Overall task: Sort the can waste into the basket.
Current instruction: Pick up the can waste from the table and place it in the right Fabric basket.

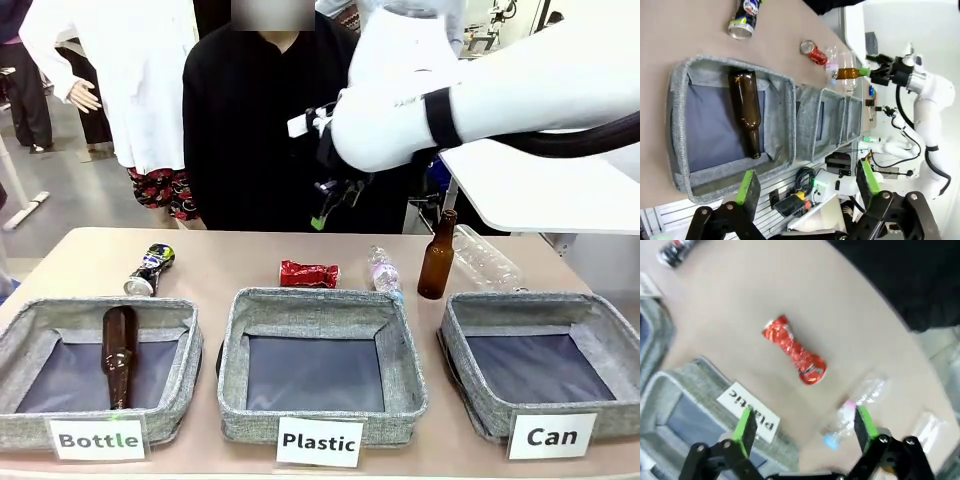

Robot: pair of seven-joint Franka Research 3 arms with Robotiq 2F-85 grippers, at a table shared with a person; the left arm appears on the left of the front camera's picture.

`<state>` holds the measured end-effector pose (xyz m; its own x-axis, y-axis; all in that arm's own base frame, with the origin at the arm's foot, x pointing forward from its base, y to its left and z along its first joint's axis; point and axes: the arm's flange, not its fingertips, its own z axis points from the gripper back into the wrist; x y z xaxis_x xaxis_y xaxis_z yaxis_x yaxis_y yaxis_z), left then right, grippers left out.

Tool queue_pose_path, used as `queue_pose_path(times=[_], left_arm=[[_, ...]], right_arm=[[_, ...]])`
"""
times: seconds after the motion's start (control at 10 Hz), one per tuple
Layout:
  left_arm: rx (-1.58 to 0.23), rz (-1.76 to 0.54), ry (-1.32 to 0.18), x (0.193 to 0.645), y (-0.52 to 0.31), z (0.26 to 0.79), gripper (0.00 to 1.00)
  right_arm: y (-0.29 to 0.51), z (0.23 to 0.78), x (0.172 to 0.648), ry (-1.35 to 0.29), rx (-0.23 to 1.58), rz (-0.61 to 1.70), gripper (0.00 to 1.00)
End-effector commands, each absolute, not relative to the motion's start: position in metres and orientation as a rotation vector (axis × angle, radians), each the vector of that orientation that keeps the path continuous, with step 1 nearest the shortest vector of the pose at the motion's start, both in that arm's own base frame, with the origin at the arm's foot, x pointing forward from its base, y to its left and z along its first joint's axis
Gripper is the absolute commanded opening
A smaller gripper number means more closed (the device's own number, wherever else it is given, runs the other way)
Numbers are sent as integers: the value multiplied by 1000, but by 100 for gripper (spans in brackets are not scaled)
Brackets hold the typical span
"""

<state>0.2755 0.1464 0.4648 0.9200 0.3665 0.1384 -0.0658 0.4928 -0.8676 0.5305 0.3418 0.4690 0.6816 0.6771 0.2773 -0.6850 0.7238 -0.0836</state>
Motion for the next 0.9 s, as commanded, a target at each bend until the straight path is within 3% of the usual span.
queue_pose_path(times=[0.0, 0.4, 0.5, 0.8], left_arm=[[-1049, 288, -354, 275, 147, 470, 100], [-1049, 288, -354, 275, 147, 470, 100], [-1049, 288, -354, 275, 147, 470, 100], [-1049, 288, -354, 275, 147, 470, 100]], right_arm=[[361, 474, 530, -200, 38, 657, 100], [356, 466, 521, -218, 26, 689, 100], [377, 458, 525, -242, 27, 445, 100], [393, 434, 552, -225, -15, 378, 100]])
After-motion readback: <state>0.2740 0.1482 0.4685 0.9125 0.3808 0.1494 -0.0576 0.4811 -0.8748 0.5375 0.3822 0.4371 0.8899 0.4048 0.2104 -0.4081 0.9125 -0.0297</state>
